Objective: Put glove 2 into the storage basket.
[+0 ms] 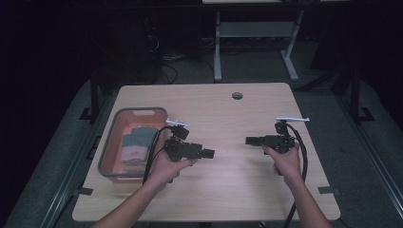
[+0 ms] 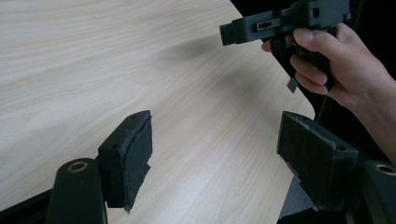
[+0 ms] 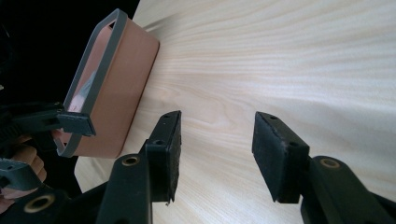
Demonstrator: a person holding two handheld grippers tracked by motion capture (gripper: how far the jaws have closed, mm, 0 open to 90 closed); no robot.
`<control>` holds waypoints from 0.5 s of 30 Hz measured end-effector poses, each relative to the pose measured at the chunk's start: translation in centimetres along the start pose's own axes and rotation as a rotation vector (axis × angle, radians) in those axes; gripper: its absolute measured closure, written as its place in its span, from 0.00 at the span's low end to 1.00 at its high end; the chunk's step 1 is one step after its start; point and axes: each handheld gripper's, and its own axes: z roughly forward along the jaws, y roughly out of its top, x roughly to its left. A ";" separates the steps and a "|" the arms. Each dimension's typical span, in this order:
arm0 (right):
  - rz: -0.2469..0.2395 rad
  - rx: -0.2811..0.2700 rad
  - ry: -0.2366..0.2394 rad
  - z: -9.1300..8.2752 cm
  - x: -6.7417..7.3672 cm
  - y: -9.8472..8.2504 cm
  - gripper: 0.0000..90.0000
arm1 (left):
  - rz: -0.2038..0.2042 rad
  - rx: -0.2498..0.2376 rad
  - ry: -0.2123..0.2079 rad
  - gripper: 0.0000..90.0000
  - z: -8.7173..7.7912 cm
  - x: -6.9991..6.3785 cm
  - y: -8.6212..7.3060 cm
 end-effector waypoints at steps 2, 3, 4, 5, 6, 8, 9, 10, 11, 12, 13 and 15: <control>0.005 0.001 -0.001 0.0 -0.3 -0.2 0.58 | -0.004 -0.004 -0.003 0.30 0.3 -0.2 -0.1; 0.012 0.000 0.002 -0.1 -0.4 -0.3 0.58 | 0.002 0.000 -0.006 0.30 0.4 -0.2 -0.2; 0.013 -0.002 -0.002 -0.1 -0.6 -0.4 0.57 | 0.002 -0.001 -0.008 0.30 0.5 -0.2 -0.2; 0.014 -0.002 -0.002 -0.1 -0.7 -0.5 0.57 | 0.001 -0.002 -0.012 0.30 0.6 -0.2 -0.3; 0.018 -0.001 0.001 -0.2 -0.7 -0.6 0.57 | -0.006 -0.003 -0.018 0.30 0.7 -0.3 -0.4; 0.018 -0.001 -0.001 -0.3 -1.0 -0.7 0.57 | -0.007 0.000 -0.023 0.30 0.9 -0.3 -0.5; 0.020 0.002 -0.005 -0.3 -1.1 -0.8 0.57 | -0.006 -0.002 -0.019 0.30 0.9 -0.3 -0.5; 0.019 0.005 -0.007 -0.3 -1.2 -0.9 0.57 | -0.004 -0.005 -0.019 0.30 1.0 -0.4 -0.6; 0.020 0.004 -0.008 -0.4 -1.3 -1.0 0.57 | -0.006 -0.008 -0.022 0.30 1.0 -0.4 -0.6; 0.019 0.003 -0.009 -0.4 -1.4 -1.1 0.57 | -0.007 -0.010 -0.023 0.30 1.1 -0.4 -0.7; 0.019 0.006 -0.011 -0.4 -1.5 -1.2 0.56 | -0.008 -0.016 -0.022 0.30 1.2 -0.4 -0.7; 0.017 0.015 -0.019 -0.4 -1.9 -1.5 0.56 | -0.008 -0.017 -0.021 0.30 1.4 -0.4 -0.9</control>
